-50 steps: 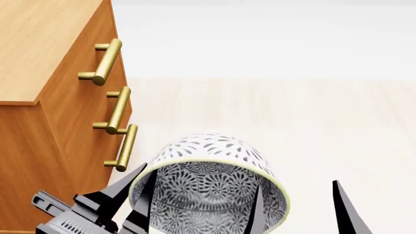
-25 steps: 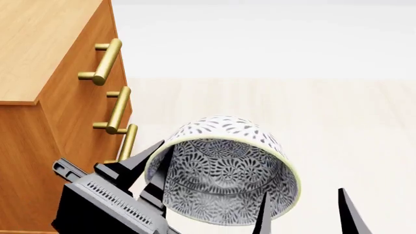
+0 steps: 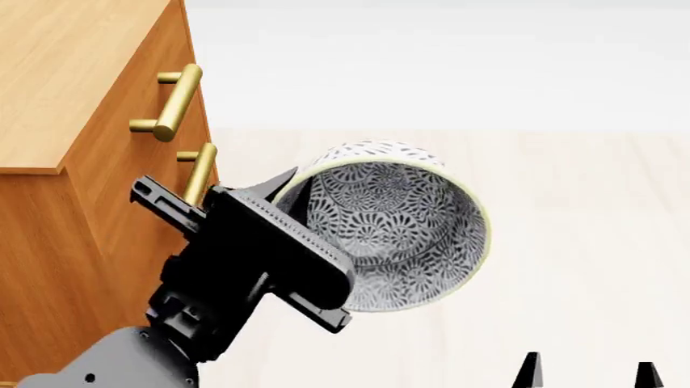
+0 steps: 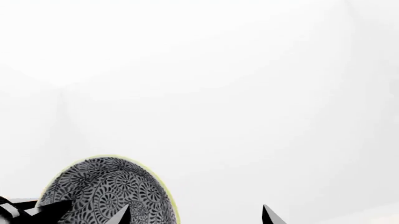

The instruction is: Put the bowl on top of the cabinet.

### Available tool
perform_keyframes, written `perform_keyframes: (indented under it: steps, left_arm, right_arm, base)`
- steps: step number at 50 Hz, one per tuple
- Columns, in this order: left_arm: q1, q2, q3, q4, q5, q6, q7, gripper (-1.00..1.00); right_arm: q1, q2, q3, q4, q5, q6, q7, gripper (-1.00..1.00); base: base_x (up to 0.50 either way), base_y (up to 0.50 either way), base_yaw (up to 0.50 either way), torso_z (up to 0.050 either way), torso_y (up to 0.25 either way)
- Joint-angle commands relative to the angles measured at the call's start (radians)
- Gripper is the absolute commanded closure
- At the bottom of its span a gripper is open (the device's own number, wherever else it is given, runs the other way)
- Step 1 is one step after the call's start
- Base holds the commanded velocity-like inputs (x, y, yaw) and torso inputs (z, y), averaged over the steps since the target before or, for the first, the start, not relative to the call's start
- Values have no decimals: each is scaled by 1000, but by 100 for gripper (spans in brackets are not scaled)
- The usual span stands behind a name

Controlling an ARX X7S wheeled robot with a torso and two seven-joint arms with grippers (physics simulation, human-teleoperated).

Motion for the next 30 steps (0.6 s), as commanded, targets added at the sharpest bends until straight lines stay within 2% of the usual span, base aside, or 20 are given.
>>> perform_keyframes:
  steps: [1,11,30]
  left_arm:
    - [-186,64,60,-113,48,-108,12,100]
    - [-323,85,194,-130,125,-244,0,100]
    - [-524,157,210,-142,56,-429,-4,100]
  right_arm:
    - [-24,4,21,32,104,-74,-44,-100]
    - [-8,-4,14,46,101,-64,-52,-100]
    - [-9,-12,16,48,101,-65,-63,-100]
  base:
    - [0,0,0,0,0]
    - [0,0,0,1,0]
    - [0,0,0,0,1]
